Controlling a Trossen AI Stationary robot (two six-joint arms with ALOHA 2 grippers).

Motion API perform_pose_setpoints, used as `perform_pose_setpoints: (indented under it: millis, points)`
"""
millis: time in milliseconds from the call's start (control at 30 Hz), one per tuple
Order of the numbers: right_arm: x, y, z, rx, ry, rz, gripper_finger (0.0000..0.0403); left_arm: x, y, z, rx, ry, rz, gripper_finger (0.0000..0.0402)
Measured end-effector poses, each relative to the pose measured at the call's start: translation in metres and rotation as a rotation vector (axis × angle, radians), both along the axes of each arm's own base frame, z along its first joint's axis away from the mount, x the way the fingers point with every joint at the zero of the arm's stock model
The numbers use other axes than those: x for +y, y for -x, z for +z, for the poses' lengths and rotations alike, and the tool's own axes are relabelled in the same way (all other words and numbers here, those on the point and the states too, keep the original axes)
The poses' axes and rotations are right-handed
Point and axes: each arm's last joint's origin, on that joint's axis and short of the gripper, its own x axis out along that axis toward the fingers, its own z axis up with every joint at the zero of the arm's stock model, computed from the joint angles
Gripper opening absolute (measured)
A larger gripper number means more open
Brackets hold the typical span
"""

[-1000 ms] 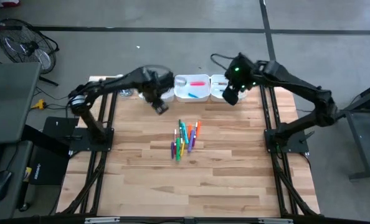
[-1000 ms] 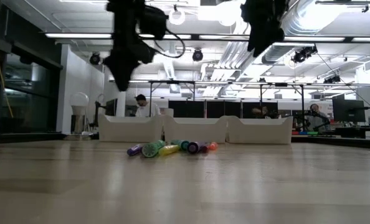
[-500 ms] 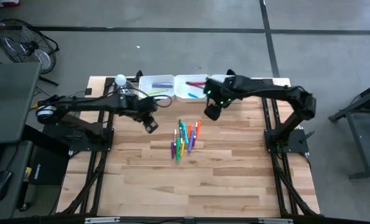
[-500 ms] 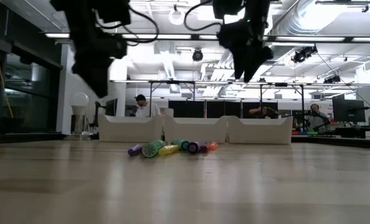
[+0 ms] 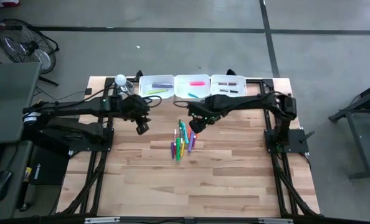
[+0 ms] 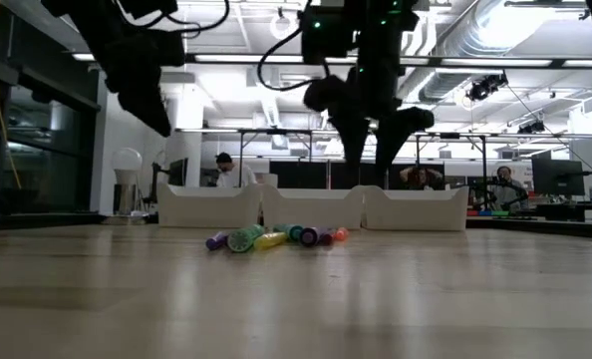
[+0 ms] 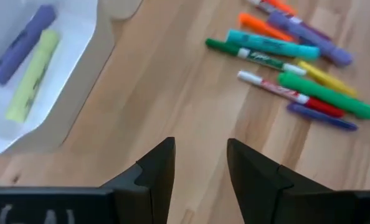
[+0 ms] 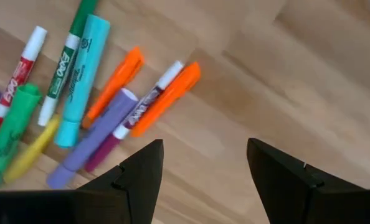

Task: Pick & Place Markers
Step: Put the right orange pen into the middle white bin

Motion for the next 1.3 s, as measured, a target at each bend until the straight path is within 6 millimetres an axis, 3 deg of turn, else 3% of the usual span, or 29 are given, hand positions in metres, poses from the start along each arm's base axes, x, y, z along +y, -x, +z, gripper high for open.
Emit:
perform_pose_setpoints:
  millis: [233, 767, 1300]
  points:
    - [0.005, -0.015, -0.022, -0.025, -0.008, -0.111, 0.0222, -0.001, -0.005, -0.002, -0.087, -0.027, -0.133, 0.0143]
    - [0.014, -0.031, -0.074, 0.066, -0.038, -0.195, 0.0222, -0.002, -0.005, -0.004, -0.087, -0.024, -0.175, 0.0143]
    - [0.012, -0.031, -0.077, 0.069, -0.016, -0.208, 0.0222, -0.002, -0.005, -0.004, -0.082, -0.036, -0.191, 0.0143]
